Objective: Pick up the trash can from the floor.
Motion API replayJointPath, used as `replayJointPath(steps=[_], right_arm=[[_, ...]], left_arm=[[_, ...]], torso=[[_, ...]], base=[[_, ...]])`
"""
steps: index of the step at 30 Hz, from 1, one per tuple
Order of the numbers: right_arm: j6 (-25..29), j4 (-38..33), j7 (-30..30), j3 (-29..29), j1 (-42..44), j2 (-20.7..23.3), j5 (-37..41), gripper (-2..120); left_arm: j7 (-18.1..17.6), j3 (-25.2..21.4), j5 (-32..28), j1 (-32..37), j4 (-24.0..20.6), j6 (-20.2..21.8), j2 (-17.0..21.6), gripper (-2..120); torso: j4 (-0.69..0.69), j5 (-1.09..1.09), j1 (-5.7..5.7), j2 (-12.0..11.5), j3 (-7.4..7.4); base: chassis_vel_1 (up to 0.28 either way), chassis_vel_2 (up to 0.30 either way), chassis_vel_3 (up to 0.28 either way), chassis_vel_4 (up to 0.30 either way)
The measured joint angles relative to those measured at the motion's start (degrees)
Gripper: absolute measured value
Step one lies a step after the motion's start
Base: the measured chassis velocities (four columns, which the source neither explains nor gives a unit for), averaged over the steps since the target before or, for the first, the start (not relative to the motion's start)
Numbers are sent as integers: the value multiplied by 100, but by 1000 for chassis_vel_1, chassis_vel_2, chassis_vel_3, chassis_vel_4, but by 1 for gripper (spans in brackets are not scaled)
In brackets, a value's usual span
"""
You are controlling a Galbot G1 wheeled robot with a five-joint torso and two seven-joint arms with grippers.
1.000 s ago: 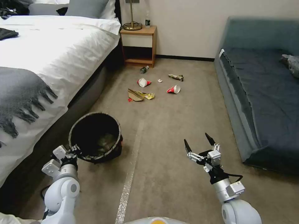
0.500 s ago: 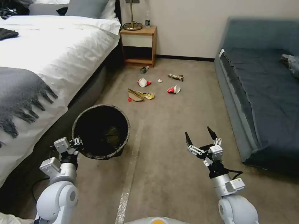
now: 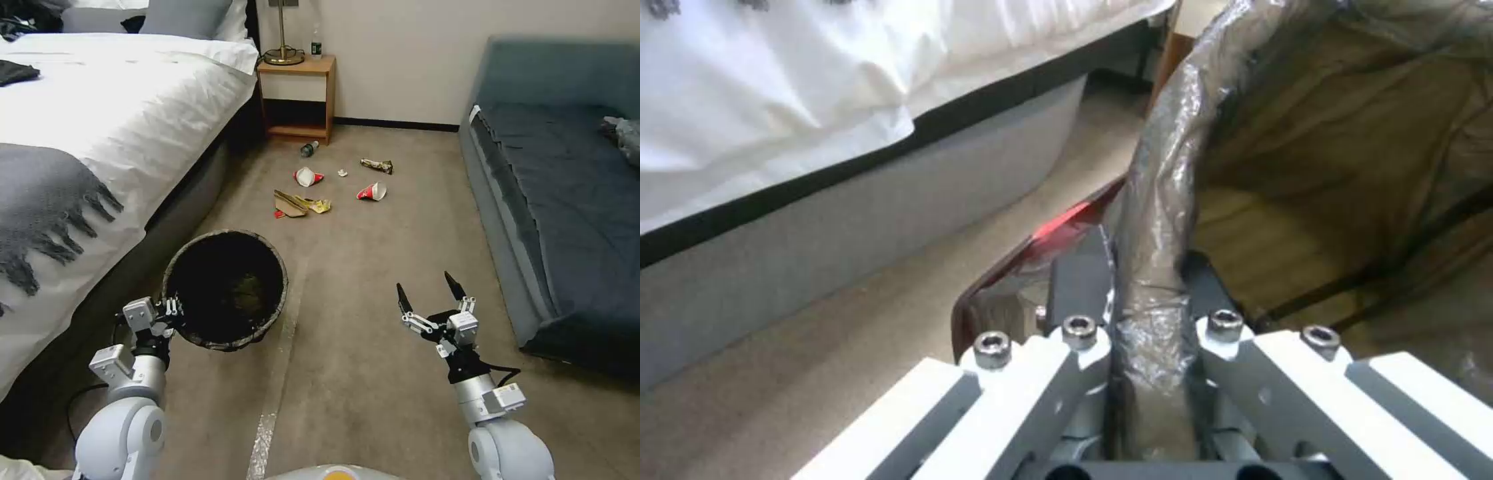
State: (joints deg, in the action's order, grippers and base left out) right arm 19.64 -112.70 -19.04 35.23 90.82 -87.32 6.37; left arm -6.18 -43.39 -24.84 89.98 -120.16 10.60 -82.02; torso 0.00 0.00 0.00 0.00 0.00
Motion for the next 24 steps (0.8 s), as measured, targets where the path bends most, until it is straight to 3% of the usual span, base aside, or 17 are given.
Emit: replayJointPath(steps=[24], right_arm=[[-17,18,-37,32,-7,-12,35,100]], left_arm=[[-52,-12,-22,-20,16,-47,-26,4]], torso=[[0,0,0,0,0]], base=[[0,0,0,0]])
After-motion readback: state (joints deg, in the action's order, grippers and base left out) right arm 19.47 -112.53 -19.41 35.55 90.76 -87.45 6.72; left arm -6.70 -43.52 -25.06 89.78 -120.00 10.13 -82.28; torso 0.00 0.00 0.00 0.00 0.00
